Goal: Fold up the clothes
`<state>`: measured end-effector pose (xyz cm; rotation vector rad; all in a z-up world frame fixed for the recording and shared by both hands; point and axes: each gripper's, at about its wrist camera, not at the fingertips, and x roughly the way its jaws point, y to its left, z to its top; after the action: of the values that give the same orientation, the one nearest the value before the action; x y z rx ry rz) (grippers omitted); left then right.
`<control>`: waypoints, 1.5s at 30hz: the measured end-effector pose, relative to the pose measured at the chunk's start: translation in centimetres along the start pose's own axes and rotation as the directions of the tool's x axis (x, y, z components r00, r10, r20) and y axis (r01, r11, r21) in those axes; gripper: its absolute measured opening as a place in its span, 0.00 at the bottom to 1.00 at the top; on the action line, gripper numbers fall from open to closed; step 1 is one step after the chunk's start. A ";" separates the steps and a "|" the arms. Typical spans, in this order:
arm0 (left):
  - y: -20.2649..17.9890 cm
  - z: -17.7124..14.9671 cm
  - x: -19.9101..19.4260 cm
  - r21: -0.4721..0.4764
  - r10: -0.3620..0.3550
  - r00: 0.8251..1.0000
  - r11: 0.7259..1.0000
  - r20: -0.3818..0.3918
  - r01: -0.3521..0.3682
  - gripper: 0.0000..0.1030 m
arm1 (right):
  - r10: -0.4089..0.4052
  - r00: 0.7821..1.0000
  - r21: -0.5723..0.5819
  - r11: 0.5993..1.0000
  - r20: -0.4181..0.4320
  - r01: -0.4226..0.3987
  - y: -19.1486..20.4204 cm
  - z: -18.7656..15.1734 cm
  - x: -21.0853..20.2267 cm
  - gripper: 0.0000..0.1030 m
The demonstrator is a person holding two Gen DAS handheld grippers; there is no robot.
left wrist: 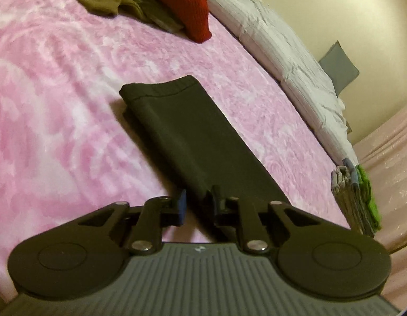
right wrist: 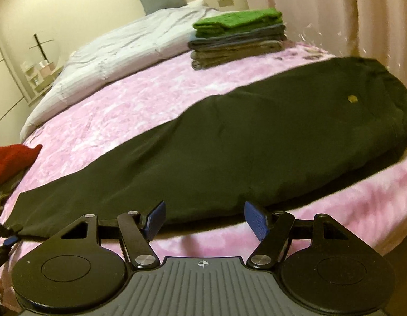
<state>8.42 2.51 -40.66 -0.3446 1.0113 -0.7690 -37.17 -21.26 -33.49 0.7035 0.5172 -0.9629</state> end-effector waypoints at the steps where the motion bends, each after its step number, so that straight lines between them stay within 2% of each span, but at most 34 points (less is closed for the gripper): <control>1: -0.4 0.1 -0.1 0.032 0.006 1.000 0.999 0.003 -0.006 0.11 | -0.002 1.000 0.005 1.000 0.001 0.002 -0.3 0.0 -0.1 0.68; 3: -2.2 0.2 -0.6 0.153 0.019 0.999 0.988 0.031 -0.024 0.07 | -0.006 1.000 0.014 1.000 0.004 0.006 -0.9 -0.1 -0.3 0.68; 5: -4.9 0.1 -1.5 0.314 0.009 0.996 0.949 0.083 -0.035 0.07 | -0.008 1.000 0.026 1.000 0.006 0.008 -1.5 -0.1 -0.7 0.68; 8: -9.6 -0.2 -3.0 0.508 -0.053 0.989 0.861 0.136 -0.024 0.06 | -0.013 1.000 0.047 0.999 0.019 0.012 -2.5 0.0 -1.2 0.68; 10: -13.1 -0.6 -4.2 0.606 -0.137 0.980 0.795 0.142 0.024 0.06 | -0.021 0.999 0.060 0.998 0.033 0.019 -3.2 0.1 -1.8 0.68; 12: -16.8 -1.8 -5.4 0.695 -0.233 0.965 0.714 0.121 0.085 0.06 | -0.026 0.999 0.079 0.997 0.044 0.023 -3.9 0.3 -2.4 0.68; 13: -18.8 -2.8 -6.0 0.739 -0.279 0.955 0.663 0.101 0.115 0.06 | -0.028 0.998 0.090 0.996 0.048 0.024 -4.3 0.3 -2.7 0.68; 16: -23.5 -8.0 -5.4 0.842 -0.351 0.935 0.488 -0.050 0.228 0.07 | -0.035 0.997 0.122 0.992 0.062 0.027 -5.5 0.5 -3.7 0.68; 18: -26.6 -11.6 -4.9 0.883 -0.376 0.913 0.358 -0.161 0.304 0.11 | -0.040 0.997 0.144 0.989 0.071 0.029 -6.3 0.6 -4.3 0.68; 19: -27.5 -13.7 -4.0 0.891 -0.354 0.909 0.306 -0.221 0.336 0.14 | -0.042 0.996 0.155 0.987 0.076 0.030 -6.7 0.6 -4.7 0.68; 20: -27.9 -15.9 -2.8 0.893 -0.315 0.907 0.261 -0.280 0.366 0.22 | -0.045 0.996 0.166 0.986 0.080 0.031 -7.1 0.7 -5.0 0.68; 21: -28.0 -18.0 -1.4 0.896 -0.262 0.910 0.226 -0.322 0.382 0.23 | -0.047 0.995 0.177 0.984 0.085 0.032 -7.5 0.7 -5.3 0.68; 22: -27.7 -19.8 -0.3 0.904 -0.202 0.921 0.208 -0.333 0.373 0.23 | -0.050 0.995 0.188 0.982 0.089 0.032 -7.9 0.8 -5.7 0.68; 24: -26.8 -21.4 0.4 0.914 -0.143 0.936 0.209 -0.322 0.347 0.23 | -0.055 0.994 0.209 0.977 0.098 0.033 -8.7 0.9 -6.3 0.68; 25: -26.4 -21.2 0.0 0.905 -0.151 0.932 0.230 -0.329 0.357 0.23 | -0.058 0.993 0.220 0.975 0.102 0.034 -9.1 0.9 -6.6 0.68; 27: -25.5 -19.6 -1.2 0.873 -0.196 0.917 0.290 -0.346 0.392 0.27 | -0.030 0.993 0.246 0.969 0.111 0.002 -9.5 1.2 -6.9 0.68; 29: -24.7 -17.8 -2.2 0.848 -0.224 0.915 0.351 -0.336 0.398 0.27 | 0.066 0.991 0.307 0.947 0.118 -0.099 -9.7 1.9 -6.3 0.68; 31: -23.3 -15.7 -2.6 0.833 -0.218 0.929 0.415 -0.300 0.366 0.27 | 0.172 0.979 0.391 0.898 0.112 -0.203 -9.5 2.7 -4.7 0.68; 34: -21.4 -13.3 -2.3 0.785 -0.195 0.945 0.525 -0.263 0.327 0.26 | 0.313 0.945 0.524 0.791 0.097 -0.316 -9.1 3.9 -1.8 0.67; 35: -20.8 -12.5 -2.2 0.766 -0.190 0.948 0.558 -0.255 0.319 0.26 | 0.331 0.941 0.567 0.763 0.070 -0.310 -8.9 4.2 -0.6 0.65; 36: -20.2 -11.7 -2.1 0.746 -0.185 0.951 0.590 -0.248 0.310 0.26 | 0.342 0.939 0.606 0.740 0.037 -0.293 -8.7 4.2 0.6 0.51; 38: -19.2 -10.3 -1.6 0.703 -0.191 0.951 0.642 -0.243 0.308 0.26 | 0.360 0.933 0.669 0.698 -0.020 -0.255 -8.3 4.3 2.7 0.48; 41: -17.9 -9.1 -1.2 0.649 -0.205 0.948 0.692 -0.244 0.317 0.26 | 0.320 0.947 0.675 0.708 -0.040 -0.210 -7.3 4.6 4.0 0.48; 44: -17.1 -8.4 -1.0 0.614 -0.214 0.946 0.720 -0.245 0.322 0.26 | 0.278 0.959 0.673 0.720 -0.057 -0.169 -6.3 4.9 5.2 0.48; 45: -16.9 -8.2 -0.9 0.602 -0.220 0.944 0.729 -0.246 0.326 0.26 | 0.265 0.963 0.651 0.740 -0.052 -0.168 -5.8 5.0 5.3 0.47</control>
<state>-5.94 -7.89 -34.24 0.1731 0.7881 -1.3801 -39.23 -30.12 -35.43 1.4365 0.2016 -0.8657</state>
